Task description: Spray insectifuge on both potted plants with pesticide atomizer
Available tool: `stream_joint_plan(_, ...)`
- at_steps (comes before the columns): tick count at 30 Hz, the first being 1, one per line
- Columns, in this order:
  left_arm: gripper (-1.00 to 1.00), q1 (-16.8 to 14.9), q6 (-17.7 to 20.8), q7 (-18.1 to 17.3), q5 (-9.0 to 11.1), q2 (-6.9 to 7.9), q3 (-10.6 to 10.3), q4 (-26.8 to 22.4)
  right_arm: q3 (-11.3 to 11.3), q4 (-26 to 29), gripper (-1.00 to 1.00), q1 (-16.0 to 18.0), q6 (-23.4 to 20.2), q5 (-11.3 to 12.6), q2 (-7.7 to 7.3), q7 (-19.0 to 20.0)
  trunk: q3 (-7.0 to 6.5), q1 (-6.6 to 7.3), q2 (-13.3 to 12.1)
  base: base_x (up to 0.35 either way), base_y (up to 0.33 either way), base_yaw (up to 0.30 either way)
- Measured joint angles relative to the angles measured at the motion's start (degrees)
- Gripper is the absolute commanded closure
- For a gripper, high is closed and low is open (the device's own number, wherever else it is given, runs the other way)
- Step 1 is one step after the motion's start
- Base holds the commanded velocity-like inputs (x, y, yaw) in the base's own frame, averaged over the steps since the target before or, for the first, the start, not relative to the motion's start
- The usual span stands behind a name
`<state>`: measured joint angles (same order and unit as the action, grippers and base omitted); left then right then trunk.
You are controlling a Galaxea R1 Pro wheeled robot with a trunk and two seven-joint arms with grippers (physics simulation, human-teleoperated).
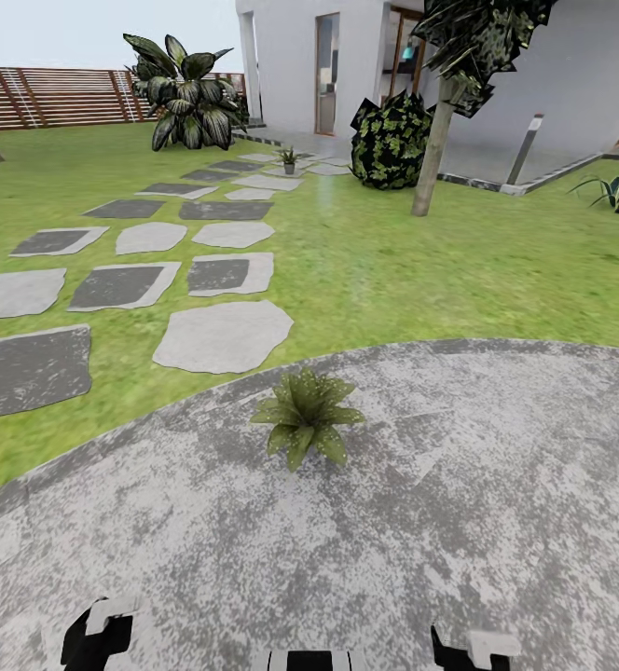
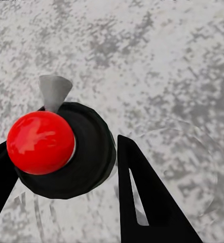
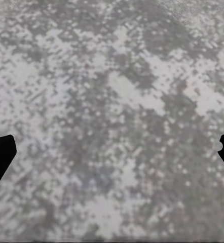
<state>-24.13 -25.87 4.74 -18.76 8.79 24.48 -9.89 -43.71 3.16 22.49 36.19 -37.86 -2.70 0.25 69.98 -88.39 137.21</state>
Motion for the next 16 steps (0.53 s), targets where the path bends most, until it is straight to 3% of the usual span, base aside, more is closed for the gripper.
stream_joint_plan(16,1.0,0.09,-0.07,-0.06,-0.32,0.17,0.03,-0.16,-0.01,-1.53,-1.0,-0.01,-0.11,0.0,0.07,-0.01,0.0,0.0,0.0,0.0,0.0,0.0)
